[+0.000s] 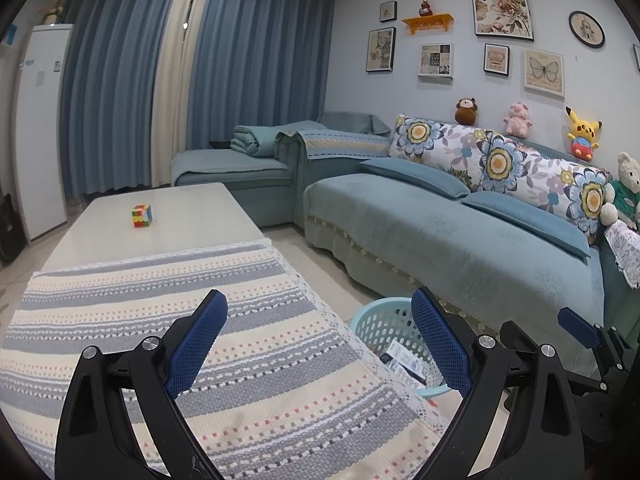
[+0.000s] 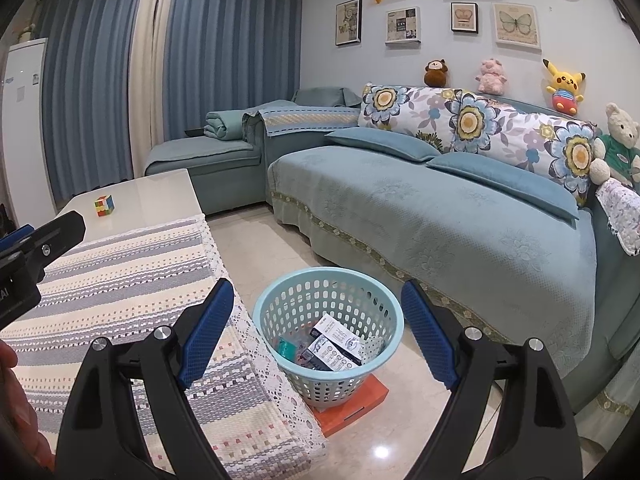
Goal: Collect trash
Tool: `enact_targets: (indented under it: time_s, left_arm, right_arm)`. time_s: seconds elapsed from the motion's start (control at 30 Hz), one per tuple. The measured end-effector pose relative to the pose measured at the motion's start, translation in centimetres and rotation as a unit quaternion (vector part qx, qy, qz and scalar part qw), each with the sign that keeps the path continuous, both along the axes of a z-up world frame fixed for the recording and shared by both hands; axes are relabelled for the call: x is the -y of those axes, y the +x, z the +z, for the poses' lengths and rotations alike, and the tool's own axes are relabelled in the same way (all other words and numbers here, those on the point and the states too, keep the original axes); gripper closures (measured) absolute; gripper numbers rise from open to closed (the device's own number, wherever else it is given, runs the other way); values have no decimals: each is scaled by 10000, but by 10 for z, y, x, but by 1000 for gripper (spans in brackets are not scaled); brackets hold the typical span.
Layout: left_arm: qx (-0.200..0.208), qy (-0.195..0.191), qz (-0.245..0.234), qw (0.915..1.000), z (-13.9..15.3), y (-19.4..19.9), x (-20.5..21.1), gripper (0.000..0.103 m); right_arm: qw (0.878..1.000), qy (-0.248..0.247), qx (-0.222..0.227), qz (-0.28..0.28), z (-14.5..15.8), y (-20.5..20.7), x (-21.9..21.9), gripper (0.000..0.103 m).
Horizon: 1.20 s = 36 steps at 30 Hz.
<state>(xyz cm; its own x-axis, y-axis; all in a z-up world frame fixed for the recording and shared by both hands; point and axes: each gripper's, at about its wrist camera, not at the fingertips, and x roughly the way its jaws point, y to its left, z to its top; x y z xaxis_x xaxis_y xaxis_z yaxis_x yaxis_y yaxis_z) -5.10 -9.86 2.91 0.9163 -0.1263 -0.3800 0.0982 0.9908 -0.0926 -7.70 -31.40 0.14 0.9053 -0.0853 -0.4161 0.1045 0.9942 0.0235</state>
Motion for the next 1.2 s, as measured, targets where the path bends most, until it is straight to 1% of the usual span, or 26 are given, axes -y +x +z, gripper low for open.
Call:
enact_targets:
  time_s: [1.2]
  left_arm:
    - [-37, 9, 85, 10000, 0, 2, -4, 12]
  right_arm:
    - [9999, 94, -22, 44, -4, 2, -4, 22]
